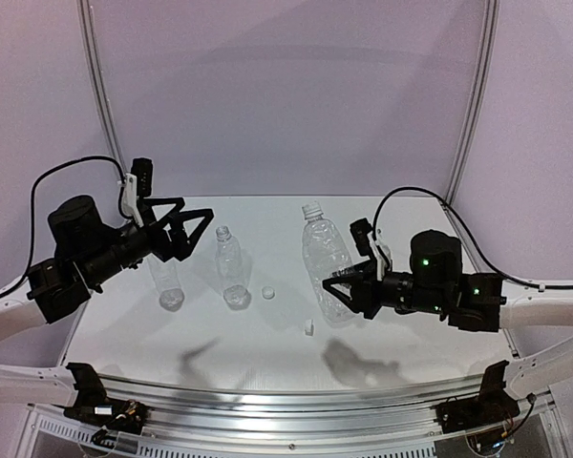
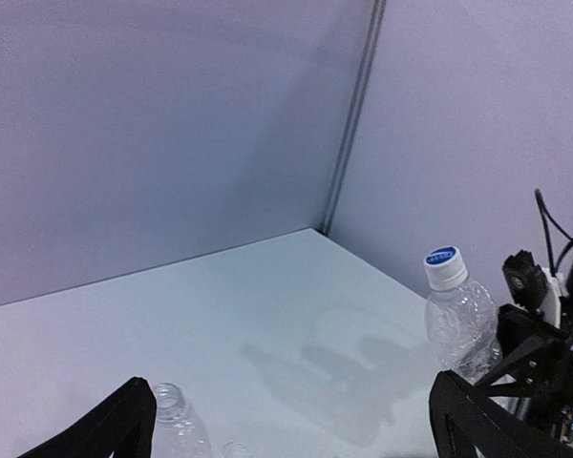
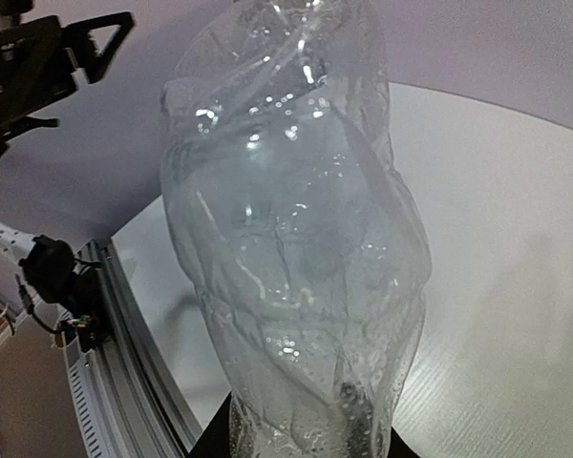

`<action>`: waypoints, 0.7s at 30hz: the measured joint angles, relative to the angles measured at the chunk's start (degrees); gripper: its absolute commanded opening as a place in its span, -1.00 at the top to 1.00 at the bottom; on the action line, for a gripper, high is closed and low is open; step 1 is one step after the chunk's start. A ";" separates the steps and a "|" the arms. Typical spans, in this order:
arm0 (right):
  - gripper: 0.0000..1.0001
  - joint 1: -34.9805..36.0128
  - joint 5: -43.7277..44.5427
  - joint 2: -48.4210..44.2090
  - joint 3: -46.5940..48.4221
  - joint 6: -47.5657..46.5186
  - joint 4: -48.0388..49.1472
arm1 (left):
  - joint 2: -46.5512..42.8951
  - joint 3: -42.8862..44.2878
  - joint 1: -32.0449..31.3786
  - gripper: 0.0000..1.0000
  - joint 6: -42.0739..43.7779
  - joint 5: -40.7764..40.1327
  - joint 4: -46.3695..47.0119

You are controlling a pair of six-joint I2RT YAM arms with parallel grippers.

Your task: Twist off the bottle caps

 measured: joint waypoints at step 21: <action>0.36 14.16 0.11 -0.42 -4.20 -15.69 12.52 | 12.57 3.76 -3.06 -0.72 -14.29 38.73 13.51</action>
